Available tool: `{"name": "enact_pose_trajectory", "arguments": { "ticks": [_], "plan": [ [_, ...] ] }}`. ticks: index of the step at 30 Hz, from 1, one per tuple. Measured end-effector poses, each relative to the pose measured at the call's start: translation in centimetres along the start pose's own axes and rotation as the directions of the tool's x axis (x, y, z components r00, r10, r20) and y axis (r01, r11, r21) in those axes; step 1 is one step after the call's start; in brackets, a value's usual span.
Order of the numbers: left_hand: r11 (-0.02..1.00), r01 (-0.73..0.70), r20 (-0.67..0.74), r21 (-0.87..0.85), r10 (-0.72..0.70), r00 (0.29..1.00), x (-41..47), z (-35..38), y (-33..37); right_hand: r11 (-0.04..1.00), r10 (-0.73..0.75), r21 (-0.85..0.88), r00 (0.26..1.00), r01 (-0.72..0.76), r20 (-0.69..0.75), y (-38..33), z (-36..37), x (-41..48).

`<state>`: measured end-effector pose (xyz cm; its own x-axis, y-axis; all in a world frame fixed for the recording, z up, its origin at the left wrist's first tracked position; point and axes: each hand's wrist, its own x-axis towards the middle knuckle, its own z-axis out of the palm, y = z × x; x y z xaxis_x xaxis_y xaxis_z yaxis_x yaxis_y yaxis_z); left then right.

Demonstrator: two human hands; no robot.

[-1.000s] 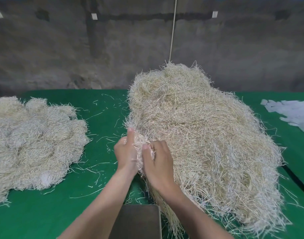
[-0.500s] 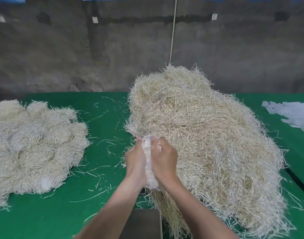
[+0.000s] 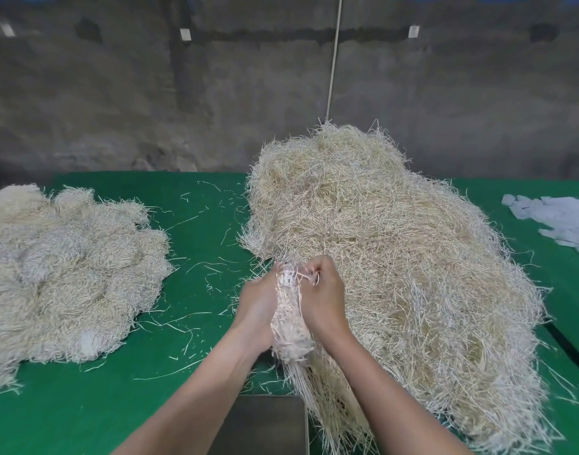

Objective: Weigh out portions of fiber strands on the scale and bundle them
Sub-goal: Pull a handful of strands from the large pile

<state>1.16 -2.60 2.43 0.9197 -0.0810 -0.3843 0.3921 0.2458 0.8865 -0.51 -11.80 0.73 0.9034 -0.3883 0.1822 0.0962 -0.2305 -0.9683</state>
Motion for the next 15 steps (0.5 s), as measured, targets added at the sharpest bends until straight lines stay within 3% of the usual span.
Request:
{"name": "enact_pose_trajectory", "arguments": {
  "ticks": [3, 5, 7, 8, 10, 12, 14, 15],
  "plan": [
    [0.939, -0.242, -0.095, 0.244, 0.272, 0.958, 0.7, -0.4, -0.3, 0.984, 0.017, 0.171, 0.984, -0.048, 0.179, -0.3, -0.4, -0.1],
    [0.929, -0.271, -0.043, 0.253, 0.291, 0.956, 0.7, 0.0, -0.5, 0.998, -0.046, 0.060, 0.957, 0.030, 0.286, -0.7, 0.4, -0.8],
    [0.967, -0.237, 0.000, 0.093, 0.238, 0.971, 0.2, 0.3, -0.3, 0.996, -0.078, -0.034, 0.977, 0.086, 0.198, -0.5, 1.0, -0.9],
    [0.969, -0.247, -0.011, 0.003, 0.247, 0.969, 0.1, 0.2, -0.3, 0.999, -0.033, 0.002, 0.998, 0.033, 0.060, -0.4, 0.8, -0.3],
    [0.949, -0.315, -0.064, 0.008, 0.315, 0.947, -0.4, -0.1, -1.0, 0.975, 0.162, 0.182, 0.970, -0.129, -0.181, -0.3, -0.5, 1.6],
    [0.966, -0.257, -0.039, 0.027, 0.258, 0.965, -0.8, 0.1, -2.0, 0.947, 0.238, 0.262, 0.953, -0.184, -0.190, 0.0, -1.0, 2.3],
    [0.991, -0.096, 0.011, -0.089, 0.097, 0.995, -0.6, 0.5, -1.8, 0.990, 0.110, 0.096, 0.988, -0.100, -0.106, 0.4, 0.7, -0.4],
    [0.988, -0.071, -0.034, -0.133, 0.067, 0.997, -0.1, 0.5, -1.3, 0.998, 0.019, -0.051, 0.997, -0.022, -0.076, 0.8, 1.9, -2.3]
  ]
}}
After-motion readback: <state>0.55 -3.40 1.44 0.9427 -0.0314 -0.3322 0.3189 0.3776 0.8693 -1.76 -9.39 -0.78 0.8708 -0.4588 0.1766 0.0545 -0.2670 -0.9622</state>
